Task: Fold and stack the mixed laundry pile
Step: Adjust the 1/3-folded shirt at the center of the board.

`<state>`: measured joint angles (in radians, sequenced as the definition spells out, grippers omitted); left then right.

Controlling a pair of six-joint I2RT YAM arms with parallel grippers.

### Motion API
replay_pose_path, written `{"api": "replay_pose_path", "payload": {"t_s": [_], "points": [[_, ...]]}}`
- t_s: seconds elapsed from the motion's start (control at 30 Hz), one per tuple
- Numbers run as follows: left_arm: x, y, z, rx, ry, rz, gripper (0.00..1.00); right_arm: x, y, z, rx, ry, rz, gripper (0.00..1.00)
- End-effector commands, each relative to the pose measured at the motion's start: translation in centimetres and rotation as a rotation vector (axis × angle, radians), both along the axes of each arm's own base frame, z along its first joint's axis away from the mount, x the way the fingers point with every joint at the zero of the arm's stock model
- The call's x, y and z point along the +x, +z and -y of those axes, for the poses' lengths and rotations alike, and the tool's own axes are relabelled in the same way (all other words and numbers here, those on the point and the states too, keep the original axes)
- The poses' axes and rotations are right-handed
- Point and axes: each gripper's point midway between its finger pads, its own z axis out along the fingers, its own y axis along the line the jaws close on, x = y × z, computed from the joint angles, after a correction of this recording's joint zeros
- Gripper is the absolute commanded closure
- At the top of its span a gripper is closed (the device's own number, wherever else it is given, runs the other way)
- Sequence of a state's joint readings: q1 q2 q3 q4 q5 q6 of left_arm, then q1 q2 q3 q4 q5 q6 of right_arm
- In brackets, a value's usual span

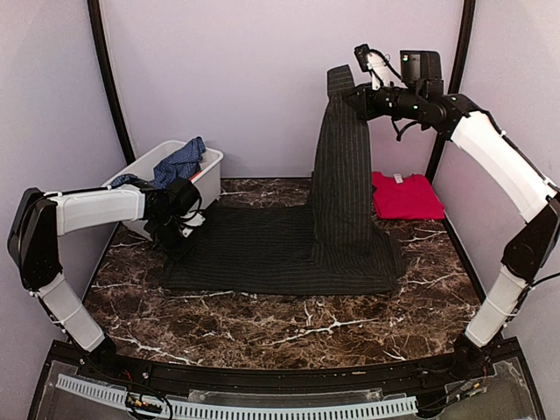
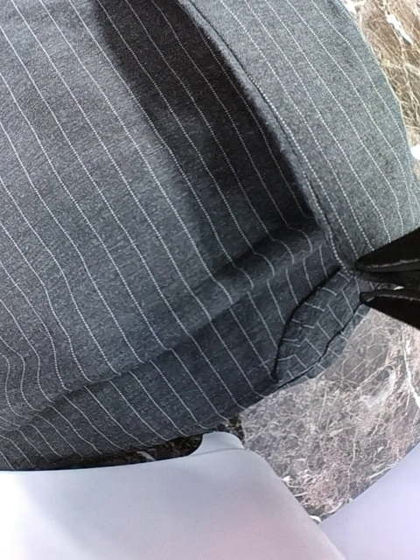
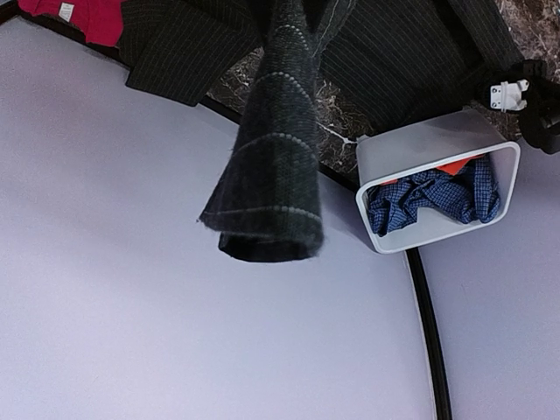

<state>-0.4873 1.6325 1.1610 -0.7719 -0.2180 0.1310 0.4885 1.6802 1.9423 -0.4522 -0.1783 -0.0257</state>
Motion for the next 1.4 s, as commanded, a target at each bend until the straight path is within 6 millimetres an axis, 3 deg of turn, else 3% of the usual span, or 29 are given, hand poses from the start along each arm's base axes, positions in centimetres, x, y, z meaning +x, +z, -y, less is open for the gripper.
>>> {"api": "replay_pose_path", "payload": {"t_s": [0.0,0.4,0.9,1.2,1.37], "points": [[0.8,0.5,0.6,-0.012,-0.032,0.029,0.92,0.2,2.7,0.7,0.027,-0.02,0.076,1.0],[2.6,-0.7,0.2,0.037,-0.02,0.086,0.98,1.7,3.2,0.9,0.018,-0.047,0.109,1.0],[4.4,-4.2,-0.8,0.137,0.038,0.1,0.97,5.4,-2.0,0.1,-0.057,-0.081,0.082,1.0],[5.5,-3.3,-0.7,0.159,0.039,0.164,0.97,5.9,-0.1,0.4,-0.064,-0.106,0.148,1.0],[5.5,-3.9,-0.9,0.187,0.025,0.162,0.93,6.7,-2.3,-0.2,-0.092,-0.094,0.115,1.0]]}}
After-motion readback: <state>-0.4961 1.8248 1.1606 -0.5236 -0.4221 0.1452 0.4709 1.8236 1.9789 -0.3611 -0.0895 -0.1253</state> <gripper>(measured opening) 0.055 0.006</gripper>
